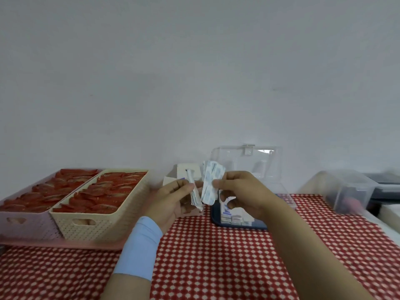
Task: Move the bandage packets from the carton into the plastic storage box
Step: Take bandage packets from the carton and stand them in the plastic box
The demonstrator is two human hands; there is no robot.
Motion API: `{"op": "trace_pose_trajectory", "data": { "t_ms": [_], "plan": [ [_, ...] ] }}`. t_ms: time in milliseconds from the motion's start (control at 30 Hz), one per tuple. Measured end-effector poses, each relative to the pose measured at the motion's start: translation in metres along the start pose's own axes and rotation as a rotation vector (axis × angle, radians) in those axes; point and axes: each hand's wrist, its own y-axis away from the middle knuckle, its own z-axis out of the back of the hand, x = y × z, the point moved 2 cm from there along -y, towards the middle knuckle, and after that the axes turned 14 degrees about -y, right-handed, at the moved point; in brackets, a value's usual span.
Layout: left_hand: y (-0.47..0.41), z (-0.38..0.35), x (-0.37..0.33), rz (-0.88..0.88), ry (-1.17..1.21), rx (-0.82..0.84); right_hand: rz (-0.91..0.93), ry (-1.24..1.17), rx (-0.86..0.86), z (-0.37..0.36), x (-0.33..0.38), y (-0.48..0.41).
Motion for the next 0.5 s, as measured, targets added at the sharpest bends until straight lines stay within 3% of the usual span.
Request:
{"op": "trace_pose_trajectory", "data": {
  "t_ms": [167,367,500],
  "plan": [
    [-0.017,-0.039,0.000,0.017,0.034,0.135,0.058,0.116,-0.056,0.022,0.002,0.001],
    [-0.038,-0.059,0.009,0.029,0.154,0.177,0.189,0.190,-0.150,0.038,0.002,-0.005],
    [-0.049,-0.059,0.020,0.045,0.186,0.191,0.235,0.416,-0.194,0.040,-0.003,-0.014]
  ]
}}
